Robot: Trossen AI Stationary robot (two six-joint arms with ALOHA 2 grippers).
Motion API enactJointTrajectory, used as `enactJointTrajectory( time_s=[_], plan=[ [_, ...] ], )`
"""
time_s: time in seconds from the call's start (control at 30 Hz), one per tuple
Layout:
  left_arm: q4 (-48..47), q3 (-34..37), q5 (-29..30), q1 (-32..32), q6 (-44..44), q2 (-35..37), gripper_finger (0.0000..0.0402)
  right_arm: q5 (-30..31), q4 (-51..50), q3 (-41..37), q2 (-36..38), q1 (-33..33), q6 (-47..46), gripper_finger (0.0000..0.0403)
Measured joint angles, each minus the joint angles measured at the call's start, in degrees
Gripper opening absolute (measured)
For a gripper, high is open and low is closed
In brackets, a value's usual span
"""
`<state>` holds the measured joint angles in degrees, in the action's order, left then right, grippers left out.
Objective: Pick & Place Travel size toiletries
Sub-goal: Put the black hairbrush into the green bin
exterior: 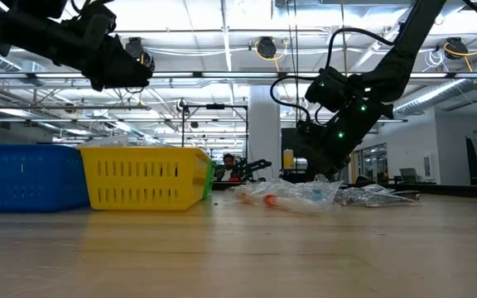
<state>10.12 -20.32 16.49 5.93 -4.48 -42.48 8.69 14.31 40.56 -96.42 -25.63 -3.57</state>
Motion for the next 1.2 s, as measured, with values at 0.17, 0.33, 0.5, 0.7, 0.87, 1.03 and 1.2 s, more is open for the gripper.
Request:
enactJointTrajectory(
  time_s=[0.17, 0.33, 0.5, 0.7, 0.87, 1.03, 1.2],
  plan=[
    [-0.02, 0.0, -0.02, 0.0, -0.58, 0.0, 0.02, -4.74, 1.12, -0.04, 0.73, 0.02, 1.44, 0.0001],
    [-0.04, 0.0, -0.13, -0.07, -0.65, 0.0, 0.02, -6.07, 3.08, -0.07, 4.92, 1.47, 2.44, 0.0001],
    [-0.04, 0.0, -0.15, -0.07, -0.69, 0.0, 0.02, -3.4, 3.4, -0.01, 10.39, 2.97, 3.68, 0.0004],
    [-0.04, 0.0, -0.15, -0.07, -0.72, 0.0, 0.02, -2.73, 2.45, -0.04, 10.18, 1.18, 7.7, 0.0075],
    [-0.08, 0.0, -0.15, -0.07, -0.72, 0.0, 0.02, -2.76, 4.06, -0.07, 4.88, -0.85, 7.25, 0.0193],
    [-0.5, 0.0, -0.15, -0.07, -0.83, 0.0, 0.02, -2.93, 6.72, -0.09, -1.01, -2.12, 5.45, 0.028],
    [-1.43, 0.02, -0.15, -0.09, -1.75, -0.02, 0.02, -3.01, 7.44, 0.07, -3.77, -2.62, 4.26, 0.0308]
  ],
)
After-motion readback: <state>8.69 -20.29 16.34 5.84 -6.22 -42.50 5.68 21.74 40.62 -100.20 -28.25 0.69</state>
